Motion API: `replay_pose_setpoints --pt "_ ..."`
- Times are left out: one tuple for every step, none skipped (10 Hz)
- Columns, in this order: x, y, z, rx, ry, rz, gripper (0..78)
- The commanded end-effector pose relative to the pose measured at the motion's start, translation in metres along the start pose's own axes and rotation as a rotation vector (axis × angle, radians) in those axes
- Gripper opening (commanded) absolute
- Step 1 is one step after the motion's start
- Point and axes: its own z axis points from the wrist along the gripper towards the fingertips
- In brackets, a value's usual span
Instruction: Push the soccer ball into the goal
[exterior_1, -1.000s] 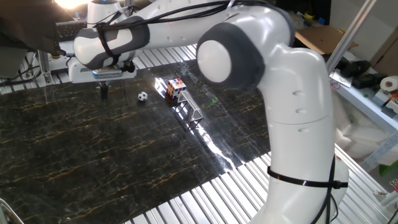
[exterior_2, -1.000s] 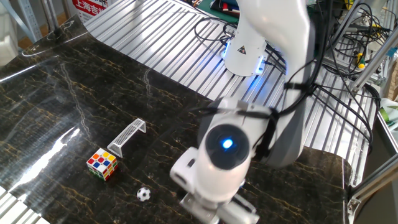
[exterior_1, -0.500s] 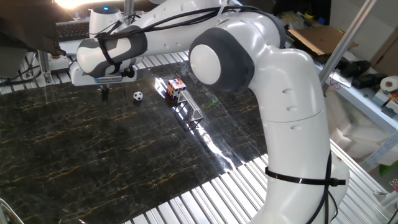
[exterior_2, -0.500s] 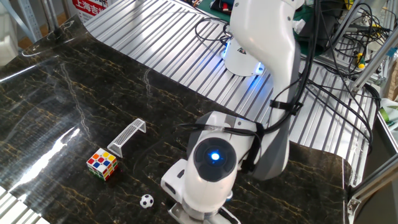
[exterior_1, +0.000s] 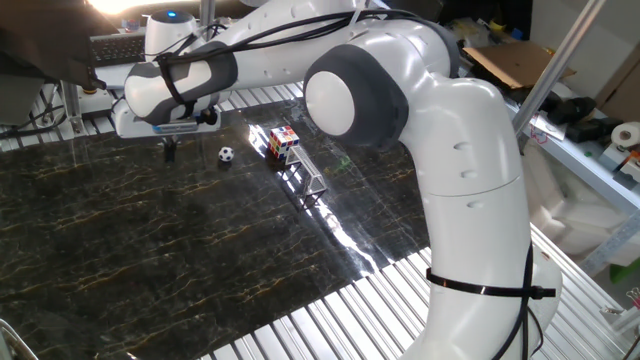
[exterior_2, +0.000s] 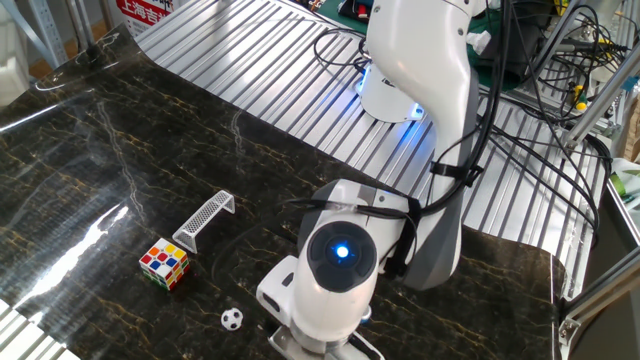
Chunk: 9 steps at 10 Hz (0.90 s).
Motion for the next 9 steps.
replay_pose_setpoints --pt "-0.002 -0.001 -0.002 0.038 0.138 0.071 0.0" --pt "-0.002 -0.001 -0.002 0.032 0.125 0.111 0.0" --pt "-0.003 -0.001 -0.001 0.021 0.109 0.150 0.0" --pt "-0.006 -0.001 0.001 0.016 0.090 0.183 0.0" --pt "-0.009 -0.005 0.002 0.007 0.077 0.219 0.0" --pt "-0.009 -0.005 0.002 0.007 0.077 0.219 0.0" --pt "-0.023 -0.013 0.005 -0.017 0.068 0.257 0.0" --pt "-0.035 -0.015 0.005 -0.025 0.066 0.282 0.0" --pt "-0.048 -0.020 0.004 -0.029 0.068 0.283 0.0"
